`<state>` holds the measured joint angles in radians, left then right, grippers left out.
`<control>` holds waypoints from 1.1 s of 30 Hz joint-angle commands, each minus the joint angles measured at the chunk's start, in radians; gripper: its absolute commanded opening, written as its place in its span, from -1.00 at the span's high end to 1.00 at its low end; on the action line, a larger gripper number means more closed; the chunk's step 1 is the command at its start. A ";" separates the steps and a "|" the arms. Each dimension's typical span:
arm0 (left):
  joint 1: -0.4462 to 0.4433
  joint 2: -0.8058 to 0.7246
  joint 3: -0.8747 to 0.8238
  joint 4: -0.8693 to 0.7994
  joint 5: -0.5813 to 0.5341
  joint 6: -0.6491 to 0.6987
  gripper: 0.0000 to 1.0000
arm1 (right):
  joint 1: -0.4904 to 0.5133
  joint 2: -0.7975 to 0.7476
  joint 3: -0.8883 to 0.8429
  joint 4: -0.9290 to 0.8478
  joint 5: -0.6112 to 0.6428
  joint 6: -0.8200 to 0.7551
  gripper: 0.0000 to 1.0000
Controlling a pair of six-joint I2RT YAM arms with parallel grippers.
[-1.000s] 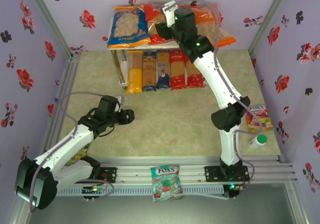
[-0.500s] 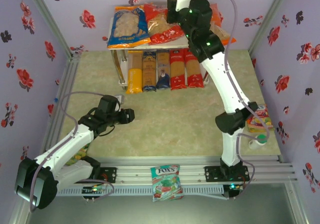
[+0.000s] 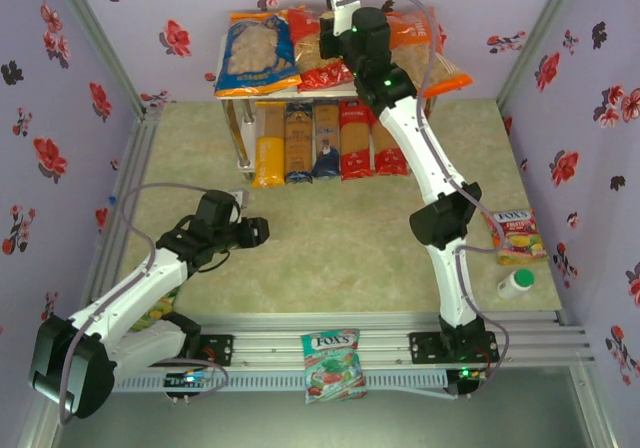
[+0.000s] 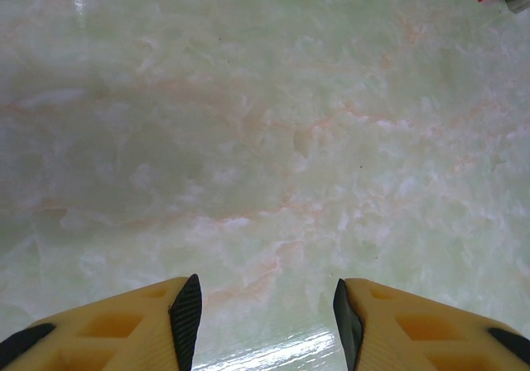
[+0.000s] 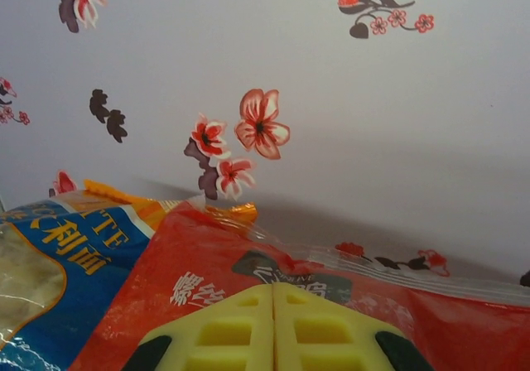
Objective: Place and organize the pasta boxes and bags onto the shelf
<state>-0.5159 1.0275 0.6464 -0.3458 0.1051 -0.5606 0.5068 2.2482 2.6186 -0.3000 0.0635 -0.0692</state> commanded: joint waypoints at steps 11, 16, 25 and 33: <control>0.011 0.012 0.045 -0.009 0.004 0.031 -0.09 | -0.048 0.020 0.015 -0.387 0.033 0.098 0.63; 0.011 0.015 0.047 0.000 0.018 0.027 -0.09 | -0.048 0.024 0.014 -0.435 0.009 0.109 0.00; 0.011 0.000 0.022 0.011 0.007 0.021 -0.09 | -0.048 -0.075 -0.079 -0.266 -0.044 0.152 -0.16; 0.011 -0.027 -0.044 0.092 -0.035 0.036 -0.07 | -0.048 -0.268 -0.315 0.099 -0.158 0.195 -0.36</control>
<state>-0.5121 1.0275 0.6395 -0.3000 0.1017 -0.5468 0.4568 2.0701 2.3505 -0.3820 -0.0284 0.0914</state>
